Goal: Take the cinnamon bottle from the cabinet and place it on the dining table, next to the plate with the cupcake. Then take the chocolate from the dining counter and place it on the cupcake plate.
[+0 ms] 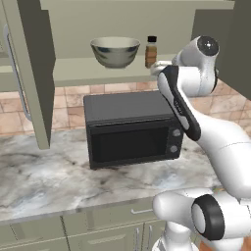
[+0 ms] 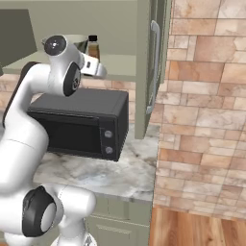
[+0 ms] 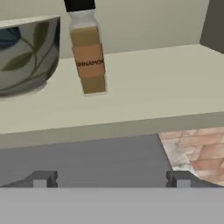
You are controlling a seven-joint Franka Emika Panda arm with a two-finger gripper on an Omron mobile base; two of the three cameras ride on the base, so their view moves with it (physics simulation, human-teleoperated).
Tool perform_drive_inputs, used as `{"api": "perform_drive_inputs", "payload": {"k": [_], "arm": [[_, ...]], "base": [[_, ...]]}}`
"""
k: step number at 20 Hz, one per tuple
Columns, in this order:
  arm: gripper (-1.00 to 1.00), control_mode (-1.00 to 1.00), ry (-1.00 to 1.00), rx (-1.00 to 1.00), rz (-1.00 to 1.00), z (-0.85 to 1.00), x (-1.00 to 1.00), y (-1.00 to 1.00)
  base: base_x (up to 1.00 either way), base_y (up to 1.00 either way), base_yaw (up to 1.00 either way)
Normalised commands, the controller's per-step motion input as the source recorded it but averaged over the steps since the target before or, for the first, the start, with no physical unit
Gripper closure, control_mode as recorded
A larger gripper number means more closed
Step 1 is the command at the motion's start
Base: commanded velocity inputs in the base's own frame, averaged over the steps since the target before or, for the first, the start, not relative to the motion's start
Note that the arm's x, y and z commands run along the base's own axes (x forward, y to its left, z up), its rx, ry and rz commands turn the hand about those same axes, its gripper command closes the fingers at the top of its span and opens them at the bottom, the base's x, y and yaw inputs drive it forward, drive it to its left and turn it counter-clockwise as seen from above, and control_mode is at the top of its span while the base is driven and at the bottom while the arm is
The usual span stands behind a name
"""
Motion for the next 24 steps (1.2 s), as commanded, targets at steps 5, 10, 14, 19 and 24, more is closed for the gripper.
{"api": "perform_drive_inputs", "payload": {"k": [5, 10, 14, 19, 24], "arm": [[-1.0, -1.0, -0.1, 0.06, -0.03, 0.6, 0.22, -0.03], [-1.0, -1.0, 0.01, 0.05, 0.04, 0.18, 0.49, 0.0], [-1.0, -1.0, -0.07, 0.0, 0.08, 0.1, 0.74, 0.0], [-1.0, -1.0, -0.01, 0.0, 0.05, 0.05, 0.37, 0.0], [-1.0, -1.0, -0.02, 0.0, 0.04, 0.0, 0.47, 0.03]], "base": [[0.0, 0.0, 0.0], [0.0, 0.0, 0.0], [0.0, 0.0, 0.0], [0.0, 0.0, 0.0], [0.0, 0.0, 0.0]]}}
